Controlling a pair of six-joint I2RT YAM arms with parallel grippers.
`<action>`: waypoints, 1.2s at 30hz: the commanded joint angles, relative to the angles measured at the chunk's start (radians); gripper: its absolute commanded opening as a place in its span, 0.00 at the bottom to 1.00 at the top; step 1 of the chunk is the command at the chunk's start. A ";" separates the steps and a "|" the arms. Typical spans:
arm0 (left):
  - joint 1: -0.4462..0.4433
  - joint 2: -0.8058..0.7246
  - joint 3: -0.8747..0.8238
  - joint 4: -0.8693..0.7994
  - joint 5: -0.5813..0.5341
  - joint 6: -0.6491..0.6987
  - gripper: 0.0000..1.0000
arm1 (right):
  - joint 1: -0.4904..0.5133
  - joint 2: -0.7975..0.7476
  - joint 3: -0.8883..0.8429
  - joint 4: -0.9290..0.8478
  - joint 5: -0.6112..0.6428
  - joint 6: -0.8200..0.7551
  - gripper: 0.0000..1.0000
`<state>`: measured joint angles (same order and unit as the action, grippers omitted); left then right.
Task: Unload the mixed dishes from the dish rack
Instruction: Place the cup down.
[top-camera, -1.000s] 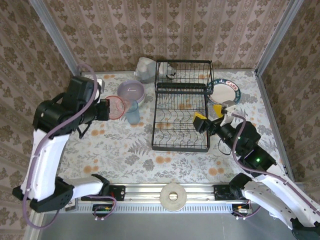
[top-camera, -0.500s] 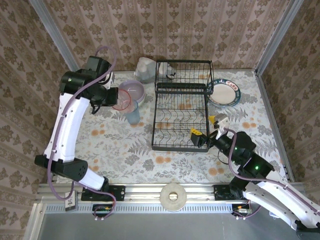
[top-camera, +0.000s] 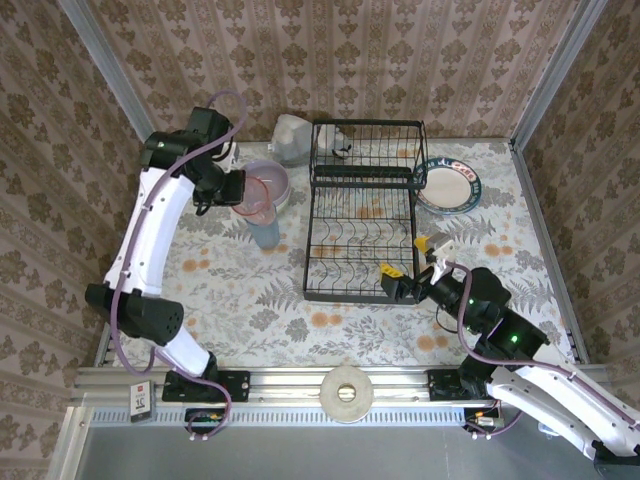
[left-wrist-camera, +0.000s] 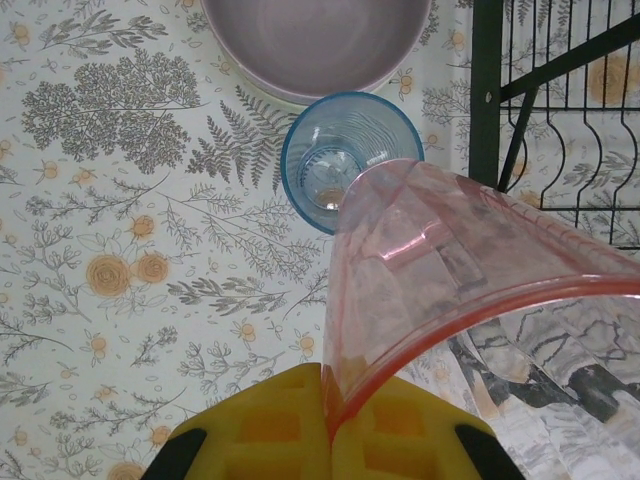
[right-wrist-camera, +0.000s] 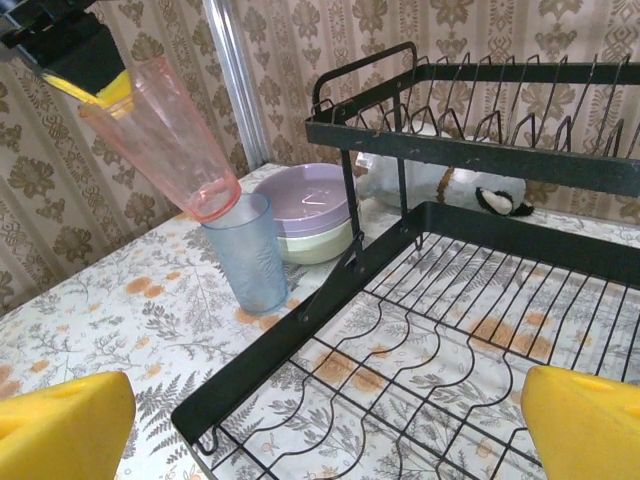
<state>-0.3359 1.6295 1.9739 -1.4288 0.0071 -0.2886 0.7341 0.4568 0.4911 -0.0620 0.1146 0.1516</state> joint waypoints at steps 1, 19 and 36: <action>0.018 0.024 -0.005 0.023 0.003 0.029 0.00 | 0.012 -0.019 -0.009 -0.006 -0.021 -0.013 1.00; 0.058 0.093 -0.032 0.072 0.016 0.052 0.00 | 0.026 -0.040 -0.039 0.002 -0.018 0.018 1.00; 0.026 0.210 -0.040 0.034 0.008 0.104 0.00 | 0.029 -0.058 -0.045 -0.011 0.003 0.037 1.00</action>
<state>-0.2935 1.8473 1.9327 -1.3609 0.0113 -0.2127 0.7567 0.4175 0.4580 -0.0719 0.1013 0.1684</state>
